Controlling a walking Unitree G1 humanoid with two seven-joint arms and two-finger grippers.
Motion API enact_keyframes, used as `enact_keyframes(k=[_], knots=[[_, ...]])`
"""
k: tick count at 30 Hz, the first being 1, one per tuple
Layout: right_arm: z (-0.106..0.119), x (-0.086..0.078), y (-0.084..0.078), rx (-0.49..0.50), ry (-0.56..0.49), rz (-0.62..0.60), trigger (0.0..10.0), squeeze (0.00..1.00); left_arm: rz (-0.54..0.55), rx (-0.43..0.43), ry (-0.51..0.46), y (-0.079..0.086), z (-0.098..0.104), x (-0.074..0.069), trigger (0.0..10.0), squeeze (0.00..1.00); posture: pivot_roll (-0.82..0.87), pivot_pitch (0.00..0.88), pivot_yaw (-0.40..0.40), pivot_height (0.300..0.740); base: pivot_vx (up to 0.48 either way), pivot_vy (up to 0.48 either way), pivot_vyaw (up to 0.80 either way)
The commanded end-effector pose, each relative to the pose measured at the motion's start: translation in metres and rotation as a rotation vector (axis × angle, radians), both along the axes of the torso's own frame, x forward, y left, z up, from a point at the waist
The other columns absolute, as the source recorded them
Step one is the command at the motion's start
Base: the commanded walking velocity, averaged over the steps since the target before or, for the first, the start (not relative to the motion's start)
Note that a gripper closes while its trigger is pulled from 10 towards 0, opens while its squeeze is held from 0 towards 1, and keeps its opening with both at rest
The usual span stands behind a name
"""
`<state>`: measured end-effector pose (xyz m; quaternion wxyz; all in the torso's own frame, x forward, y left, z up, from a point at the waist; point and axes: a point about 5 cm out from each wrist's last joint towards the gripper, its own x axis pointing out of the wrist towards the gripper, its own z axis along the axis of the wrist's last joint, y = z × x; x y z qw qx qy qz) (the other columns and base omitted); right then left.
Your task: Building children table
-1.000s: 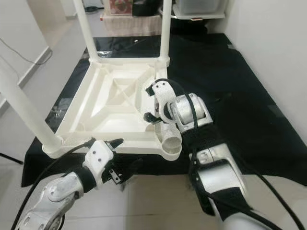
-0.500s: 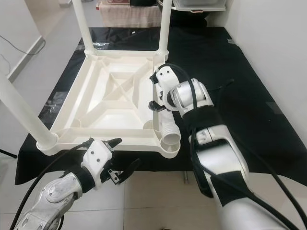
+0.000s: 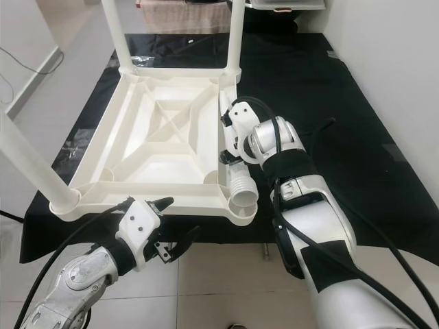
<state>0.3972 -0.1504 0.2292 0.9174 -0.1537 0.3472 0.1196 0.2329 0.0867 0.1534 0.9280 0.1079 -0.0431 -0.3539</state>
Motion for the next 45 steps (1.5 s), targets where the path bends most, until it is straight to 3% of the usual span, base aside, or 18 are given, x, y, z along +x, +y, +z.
enact_keyframes(k=[1, 2, 3, 5, 6, 7, 23, 27, 31, 34, 36, 37, 38, 39, 42, 44, 45], knots=[[-0.003, -0.001, -0.007, -0.020, 0.019, -0.022, 10.0, 0.00, -0.005, 0.015, 0.003, -0.001, -0.001, -0.003, 10.0, 0.00, -0.08, 0.163, -0.029, 0.740, 0.000, 0.000, 0.00], [-0.005, -0.001, -0.008, -0.024, 0.025, -0.022, 10.0, 0.00, -0.006, 0.015, 0.004, -0.001, -0.001, -0.004, 10.0, 0.00, -0.08, 0.159, -0.030, 0.740, 0.000, 0.000, 0.00], [-0.006, -0.001, -0.008, -0.026, 0.029, -0.022, 7.3, 0.00, -0.006, 0.015, 0.004, -0.002, -0.002, -0.004, 10.0, 0.00, -0.08, 0.153, -0.033, 0.740, 0.000, 0.000, 0.00], [-0.007, -0.002, -0.009, -0.029, 0.034, -0.021, 7.3, 0.00, -0.007, 0.015, 0.005, -0.002, -0.002, -0.004, 10.0, 0.00, -0.08, 0.153, -0.033, 0.740, 0.000, 0.000, 0.00], [-0.008, -0.002, -0.010, -0.033, 0.036, -0.020, 2.4, 0.00, -0.009, 0.016, 0.005, -0.002, -0.002, -0.004, 10.0, 0.00, -0.08, 0.149, -0.032, 0.740, 0.000, 0.000, 0.00], [-0.009, -0.002, -0.010, -0.036, 0.039, -0.019, 0.0, 0.00, -0.011, 0.017, 0.006, -0.003, -0.003, -0.004, 10.0, 0.00, -0.08, 0.146, -0.030, 0.740, 0.000, 0.000, 0.00], [-0.013, -0.002, -0.006, -0.022, 0.046, 0.003, 0.0, 0.00, -0.003, 0.023, -0.001, -0.001, -0.001, -0.004, 10.0, 0.00, -0.07, 0.143, -0.027, 0.740, 0.000, 0.000, 0.00], [-0.002, 0.001, -0.008, 0.076, -0.022, -0.006, 0.0, 0.00, -0.002, 0.022, -0.002, 0.000, -0.001, -0.003, 10.0, 0.00, -0.07, 0.140, -0.025, 0.740, 0.000, 0.000, 0.00], [0.023, 0.005, -0.021, 0.275, -0.175, -0.037, 0.0, 0.00, 0.013, 0.004, -0.007, 0.003, 0.003, 0.003, 10.0, 0.00, -0.07, 0.134, -0.017, 0.740, 0.000, 0.000, 0.00], [0.033, 0.006, -0.026, 0.346, -0.234, -0.045, 0.0, 0.00, 0.021, -0.009, -0.009, 0.004, 0.005, 0.005, 10.0, 0.00, -0.07, 0.132, -0.015, 0.740, 0.000, 0.000, 0.00], [0.046, 0.005, -0.034, 0.459, -0.309, -0.067, 0.0, 0.00, 0.039, -0.059, -0.002, 0.006, 0.010, 0.010, 10.0, 0.00, -0.07, 0.126, -0.012, 0.740, 0.000, 0.000, 0.00], [0.046, 0.005, -0.034, 0.459, -0.309, -0.067, 0.0, 0.00, 0.039, -0.059, -0.002, 0.006, 0.010, 0.010, 10.0, 0.00, -0.07, 0.126, -0.012, 0.740, 0.000, 0.000, 0.00], [0.052, 0.004, -0.037, 0.511, -0.347, -0.075, 7.5, 0.00, 0.046, -0.085, 0.002, 0.006, 0.013, 0.012, 10.0, 0.00, -0.07, 0.124, -0.010, 0.740, 0.000, 0.000, 0.00], [0.059, 0.003, -0.041, 0.606, -0.398, -0.085, 10.0, 0.00, 0.059, -0.134, 0.013, 0.007, 0.017, 0.016, 10.0, 0.00, -0.07, 0.120, -0.005, 0.740, 0.000, 0.000, 0.00], [0.071, -0.006, -0.049, 0.769, -0.550, -0.076, 10.0, 0.00, 0.073, -0.289, 0.060, 0.007, 0.029, 0.026, 10.0, 0.00, -0.08, 0.111, 0.002, 0.740, 0.000, 0.000, 0.00], [0.071, -0.006, -0.049, 0.769, -0.550, -0.076, 10.0, 0.00, 0.073, -0.289, 0.060, 0.007, 0.029, 0.026, 10.0, 0.00, -0.08, 0.111, 0.002, 0.740, 0.000, 0.000, 0.00], [0.075, -0.012, -0.050, 0.761, -0.662, -0.042, 10.0, 0.00, 0.057, -0.342, 0.087, 0.005, 0.033, 0.028, 10.0, 0.00, -0.08, 0.108, 0.005, 0.740, 0.000, 0.000, 0.00]])
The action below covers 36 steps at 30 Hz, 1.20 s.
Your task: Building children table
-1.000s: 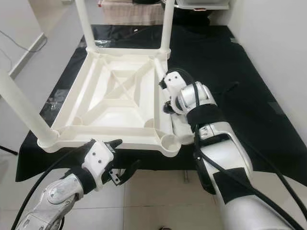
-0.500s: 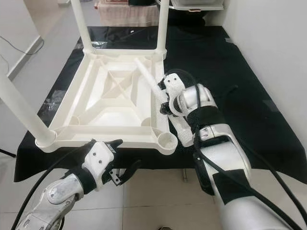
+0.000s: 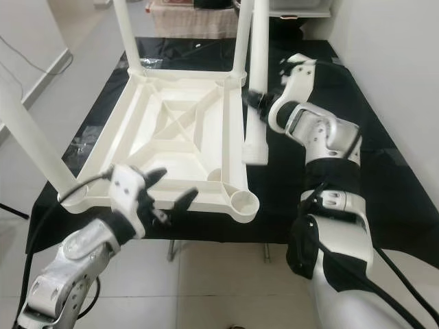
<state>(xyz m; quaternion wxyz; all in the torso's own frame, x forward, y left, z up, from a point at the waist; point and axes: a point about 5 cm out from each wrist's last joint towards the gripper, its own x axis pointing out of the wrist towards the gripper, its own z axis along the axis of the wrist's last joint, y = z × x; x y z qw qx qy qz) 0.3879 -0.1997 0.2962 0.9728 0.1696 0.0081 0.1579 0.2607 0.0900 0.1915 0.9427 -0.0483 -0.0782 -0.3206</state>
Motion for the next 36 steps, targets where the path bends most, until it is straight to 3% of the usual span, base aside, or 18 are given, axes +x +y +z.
enact_keyframes(k=[1, 3, 5, 7, 9, 13, 15, 16, 21, 26, 27, 28, 29, 32, 36], knots=[[0.011, -0.013, -0.002, -0.042, -0.222, -0.038, 10.0, 0.00, -0.025, -0.061, 0.061, -0.001, -0.001, 0.003, 10.0, 0.00, -0.08, 0.100, 0.010, 0.740, 0.000, 0.000, 0.00], [0.014, -0.026, -0.001, -0.099, -0.386, -0.076, 10.0, 0.00, -0.049, -0.094, 0.073, -0.003, 0.003, 0.005, 10.0, 0.00, -0.08, 0.100, 0.010, 0.740, 0.000, 0.000, 0.00], [0.012, -0.036, 0.003, -0.048, -0.420, -0.005, 10.0, 0.00, -0.078, -0.124, 0.077, -0.005, 0.008, 0.006, 10.0, 0.00, -0.08, 0.086, 0.019, 0.740, 0.000, 0.000, 0.00], [0.009, -0.061, 0.009, 0.026, -0.504, 0.166, 10.0, 0.00, -0.145, -0.185, 0.079, -0.007, 0.021, 0.010, 10.0, 0.00, -0.09, 0.071, 0.027, 0.740, 0.000, 0.000, 0.00], [0.007, -0.069, 0.010, 0.041, -0.528, 0.215, 10.0, 0.00, -0.166, -0.206, 0.083, -0.006, 0.025, 0.011, 10.0, 0.00, -0.09, 0.067, 0.029, 0.740, 0.000, 0.000, 0.00], [-0.005, -0.092, 0.009, -0.075, -0.544, 0.354, 10.0, 0.00, -0.312, -0.289, 0.066, -0.006, 0.047, 0.012, 10.0, 0.02, -0.09, 0.051, 0.035, 0.740, 0.000, 0.000, 0.00], [-0.007, -0.096, 0.008, -0.106, -0.548, 0.378, 10.0, 0.00, -0.361, -0.303, 0.053, -0.007, 0.053, 0.010, 10.0, 0.02, -0.09, 0.048, 0.035, 0.740, 0.000, 0.000, 0.00], [-0.010, -0.101, 0.007, -0.137, -0.556, 0.405, 10.0, 0.00, -0.389, -0.333, 0.049, -0.006, 0.058, 0.010, 10.0, 1.00, -0.10, 0.041, 0.037, 0.740, 0.000, 0.000, 0.00], [-0.015, -0.113, 0.005, -0.208, -0.564, 0.483, 10.0, 0.00, -0.467, -0.366, 0.015, -0.003, 0.073, 0.007, 10.0, 1.00, -0.10, 0.036, 0.042, 0.740, 0.000, 0.000, 0.00], [-0.025, -0.128, 0.011, -0.262, -0.519, 0.603, 10.0, 0.00, -0.445, -0.349, -0.038, 0.004, 0.092, 0.012, 10.0, 1.00, -0.09, 0.038, 0.044, 0.740, 0.000, 0.000, 0.00], [-0.027, -0.132, 0.015, -0.265, -0.510, 0.638, 10.0, 0.00, -0.442, -0.369, -0.041, 0.006, 0.097, 0.014, 10.0, 0.47, -0.09, 0.039, 0.045, 0.740, 0.000, 0.000, 0.00], [-0.028, -0.135, 0.018, -0.268, -0.503, 0.661, 10.0, 0.00, -0.443, -0.382, -0.042, 0.008, 0.101, 0.015, 10.0, 0.47, -0.10, 0.039, 0.046, 0.740, 0.000, 0.000, 0.00], [-0.031, -0.138, 0.023, -0.279, -0.490, 0.695, 10.0, 0.00, -0.434, -0.380, -0.053, 0.010, 0.105, 0.016, 10.0, 0.00, -0.09, 0.039, 0.049, 0.740, 0.000, 0.000, 0.00], [-0.033, -0.140, 0.027, -0.288, -0.482, 0.717, 10.0, 0.00, -0.427, -0.377, -0.060, 0.011, 0.107, 0.017, 10.0, 0.00, -0.09, 0.039, 0.049, 0.740, 0.000, 0.000, 0.00], [-0.043, -0.147, 0.044, -0.312, -0.449, 0.813, 10.0, 0.00, -0.409, -0.400, -0.062, 0.014, 0.115, 0.022, 10.0, 0.00, -0.09, 0.043, 0.051, 0.740, 0.000, 0.000, 0.00]])
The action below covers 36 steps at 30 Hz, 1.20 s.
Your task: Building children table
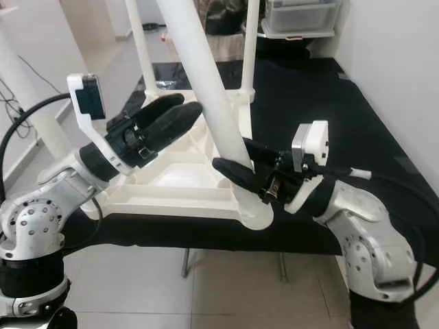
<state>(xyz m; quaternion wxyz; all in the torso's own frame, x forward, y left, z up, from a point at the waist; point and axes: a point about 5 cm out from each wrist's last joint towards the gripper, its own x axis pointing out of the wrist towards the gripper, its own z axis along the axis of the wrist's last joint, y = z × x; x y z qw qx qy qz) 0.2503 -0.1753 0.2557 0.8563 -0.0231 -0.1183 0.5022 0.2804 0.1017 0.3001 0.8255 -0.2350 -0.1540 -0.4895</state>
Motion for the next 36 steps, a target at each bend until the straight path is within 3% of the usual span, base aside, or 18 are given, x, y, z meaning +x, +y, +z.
enact_keyframes(k=[1, 7, 18, 28, 30, 32, 36], knots=[[-0.005, -0.011, 0.027, -0.055, 0.000, 0.144, 10.0, 0.00, -0.016, -0.010, 0.003, 0.001, 0.007, 0.001, 10.0, 0.00, -0.09, 0.045, 0.053, 0.740, 0.000, 0.000, 0.00], [-0.010, -0.015, 0.045, -0.082, 0.011, 0.206, 10.0, 0.00, -0.123, 0.025, -0.025, -0.006, 0.010, -0.009, 10.0, 0.00, -0.09, 0.048, 0.050, 0.740, 0.000, 0.000, 0.00], [-0.008, -0.012, 0.053, -0.078, 0.001, 0.205, 10.0, 0.00, -0.174, 0.073, -0.042, -0.009, 0.010, -0.016, 10.0, 0.00, -0.09, 0.057, 0.047, 0.740, 0.000, 0.000, 0.00], [0.003, -0.002, 0.035, 0.007, -0.025, 0.104, 10.0, 0.00, -0.153, 0.083, -0.068, 0.010, 0.015, -0.016, 10.0, 0.00, -0.09, 0.062, 0.041, 0.740, 0.000, 0.000, 0.00], [0.006, -0.001, 0.031, 0.023, -0.029, 0.088, 10.0, 0.00, -0.170, 0.099, -0.083, 0.014, 0.015, -0.019, 10.0, 0.00, -0.09, 0.065, 0.041, 0.740, 0.000, 0.000, 0.00], [0.009, 0.002, 0.024, 0.042, -0.033, 0.061, 10.0, 0.00, -0.167, 0.168, -0.114, 0.021, 0.014, -0.023, 10.0, 0.00, -0.09, 0.068, 0.041, 0.740, 0.000, 0.000, 0.00], [0.003, 0.002, 0.027, -0.026, -0.032, 0.054, 10.0, 0.00, -0.133, 0.189, -0.128, 0.025, 0.017, -0.020, 10.0, 0.00, -0.09, 0.064, 0.042, 0.740, 0.000, 0.000, 0.00]])
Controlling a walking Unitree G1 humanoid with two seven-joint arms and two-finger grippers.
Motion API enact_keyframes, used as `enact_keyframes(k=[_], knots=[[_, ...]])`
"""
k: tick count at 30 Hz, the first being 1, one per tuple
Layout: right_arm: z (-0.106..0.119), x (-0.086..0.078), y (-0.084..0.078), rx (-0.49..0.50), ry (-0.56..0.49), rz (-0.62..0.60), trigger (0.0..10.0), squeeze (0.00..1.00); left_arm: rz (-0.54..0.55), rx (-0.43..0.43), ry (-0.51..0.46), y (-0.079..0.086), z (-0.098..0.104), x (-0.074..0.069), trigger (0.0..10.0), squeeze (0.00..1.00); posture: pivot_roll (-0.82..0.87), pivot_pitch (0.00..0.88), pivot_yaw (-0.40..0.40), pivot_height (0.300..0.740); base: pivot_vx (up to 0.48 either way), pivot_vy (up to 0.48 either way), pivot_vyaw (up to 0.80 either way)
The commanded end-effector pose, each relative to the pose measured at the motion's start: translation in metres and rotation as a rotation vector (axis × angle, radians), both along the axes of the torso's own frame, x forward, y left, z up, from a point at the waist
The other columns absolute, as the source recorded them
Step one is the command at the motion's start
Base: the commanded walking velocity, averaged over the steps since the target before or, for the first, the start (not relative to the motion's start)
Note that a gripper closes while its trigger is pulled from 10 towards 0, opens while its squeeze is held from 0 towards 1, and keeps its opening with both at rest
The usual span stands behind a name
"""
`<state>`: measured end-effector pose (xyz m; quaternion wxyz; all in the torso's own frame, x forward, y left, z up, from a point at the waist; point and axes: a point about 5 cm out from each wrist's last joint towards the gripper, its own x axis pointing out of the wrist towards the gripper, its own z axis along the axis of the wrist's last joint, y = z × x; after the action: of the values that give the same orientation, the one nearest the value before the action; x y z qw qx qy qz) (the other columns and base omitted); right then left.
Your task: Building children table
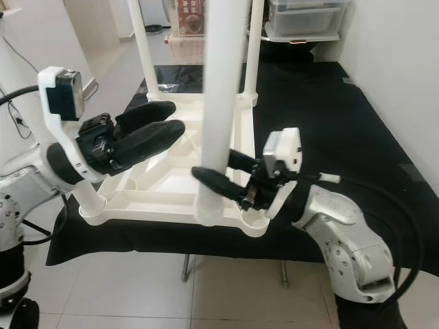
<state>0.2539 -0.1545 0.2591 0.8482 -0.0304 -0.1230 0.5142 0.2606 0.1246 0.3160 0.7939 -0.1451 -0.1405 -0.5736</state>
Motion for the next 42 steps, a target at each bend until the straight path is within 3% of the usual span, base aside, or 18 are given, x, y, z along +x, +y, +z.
enact_keyframes(k=[1, 11, 16, 24, 25, 27, 28, 32, 42], knots=[[-0.002, -0.002, 0.008, -0.040, -0.015, 0.031, 10.0, 0.00, 0.017, 0.009, -0.018, 0.002, 0.002, 0.000, 10.0, 0.00, -0.09, 0.064, 0.042, 0.740, 0.000, 0.000, 0.00], [-0.010, -0.008, 0.026, -0.192, -0.041, 0.096, 10.0, 0.00, -0.006, 0.030, -0.038, -0.015, 0.006, 0.006, 10.0, 0.00, -0.09, 0.059, 0.050, 0.740, 0.000, 0.000, 0.00], [-0.011, -0.004, 0.034, -0.266, -0.070, 0.086, 10.0, 0.00, -0.037, 0.063, -0.067, -0.025, 0.010, 0.010, 10.0, 0.00, -0.09, 0.058, 0.049, 0.740, 0.000, 0.000, 0.00], [-0.010, 0.001, 0.039, -0.280, -0.078, 0.087, 10.0, 0.00, -0.043, 0.116, -0.113, -0.035, 0.013, 0.012, 10.0, 0.00, -0.09, 0.062, 0.050, 0.740, 0.000, 0.000, 0.00], [-0.009, 0.001, 0.040, -0.280, -0.080, 0.089, 10.0, 0.00, 0.002, 0.129, -0.133, -0.035, 0.014, 0.017, 3.9, 0.00, -0.09, 0.064, 0.048, 0.740, 0.000, 0.000, 0.00], [-0.009, 0.001, 0.041, -0.281, -0.082, 0.090, 10.0, 0.00, 0.035, 0.136, -0.145, -0.035, 0.015, 0.020, 3.9, 0.00, -0.09, 0.064, 0.048, 0.740, 0.000, 0.000, 0.00], [-0.009, 0.001, 0.041, -0.281, -0.082, 0.089, 10.0, 0.00, 0.065, 0.146, -0.162, -0.033, 0.017, 0.022, 0.0, 0.00, -0.09, 0.065, 0.048, 0.740, 0.000, 0.000, 0.00], [-0.011, 0.005, 0.039, -0.284, -0.072, 0.055, 10.0, 0.00, 0.146, 0.154, -0.226, -0.028, 0.026, 0.025, 0.0, 0.00, -0.09, 0.072, 0.045, 0.740, 0.000, 0.000, 0.00], [-0.011, 0.013, 0.038, -0.234, -0.044, -0.018, 10.0, 0.00, 0.175, 0.137, -0.270, -0.024, 0.034, 0.026, 0.0, 0.00, -0.09, 0.074, 0.048, 0.740, 0.000, 0.000, 0.00]])
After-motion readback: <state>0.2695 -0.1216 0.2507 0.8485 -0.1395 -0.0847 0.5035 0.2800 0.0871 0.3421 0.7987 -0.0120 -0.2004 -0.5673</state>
